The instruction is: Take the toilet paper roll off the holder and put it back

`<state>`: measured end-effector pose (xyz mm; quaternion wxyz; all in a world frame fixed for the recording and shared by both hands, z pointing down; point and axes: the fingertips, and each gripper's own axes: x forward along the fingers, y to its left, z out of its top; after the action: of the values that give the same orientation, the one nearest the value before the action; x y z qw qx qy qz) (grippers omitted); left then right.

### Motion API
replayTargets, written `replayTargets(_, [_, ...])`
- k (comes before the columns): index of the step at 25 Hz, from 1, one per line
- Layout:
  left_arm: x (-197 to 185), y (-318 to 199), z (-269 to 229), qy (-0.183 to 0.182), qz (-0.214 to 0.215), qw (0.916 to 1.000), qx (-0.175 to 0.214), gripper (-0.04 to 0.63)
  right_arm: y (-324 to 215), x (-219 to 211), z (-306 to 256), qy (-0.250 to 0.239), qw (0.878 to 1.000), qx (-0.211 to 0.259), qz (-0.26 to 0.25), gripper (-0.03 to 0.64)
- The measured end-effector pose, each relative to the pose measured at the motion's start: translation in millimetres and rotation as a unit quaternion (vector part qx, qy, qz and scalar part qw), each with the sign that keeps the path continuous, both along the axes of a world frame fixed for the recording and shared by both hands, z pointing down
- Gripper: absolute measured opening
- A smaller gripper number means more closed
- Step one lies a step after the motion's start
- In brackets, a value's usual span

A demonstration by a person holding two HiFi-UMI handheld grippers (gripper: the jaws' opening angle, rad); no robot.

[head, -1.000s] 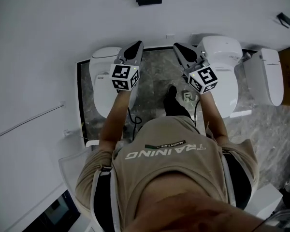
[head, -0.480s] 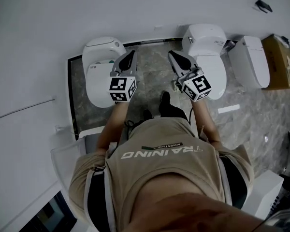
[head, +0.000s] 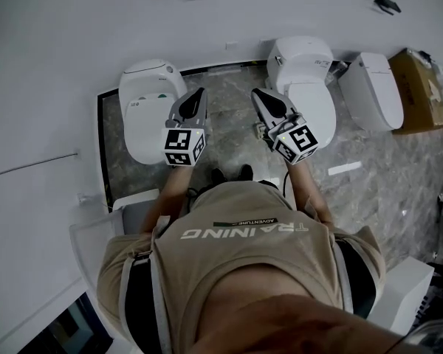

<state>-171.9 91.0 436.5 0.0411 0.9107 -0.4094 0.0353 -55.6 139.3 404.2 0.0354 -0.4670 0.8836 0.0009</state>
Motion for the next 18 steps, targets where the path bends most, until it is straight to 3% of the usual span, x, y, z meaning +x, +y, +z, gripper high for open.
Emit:
replayTargets(5, [9,12,-7,-0.007,0.006,0.9999,0.009,0.005,8,3,3,0.005,1.0,-0.002,-0.004,0.014])
replayTargets(11, [13,21,21,-0.002,0.001,0.9997,-0.026,0.005,13,5,9,0.015,1.0,-0.007,-0.016,0.014])
replayTargets(18, [15,28,21,-0.005,-0.005,0.9995,-0.031,0.005,20,9,15,0.014,0.999,-0.025,-0.028,0.014])
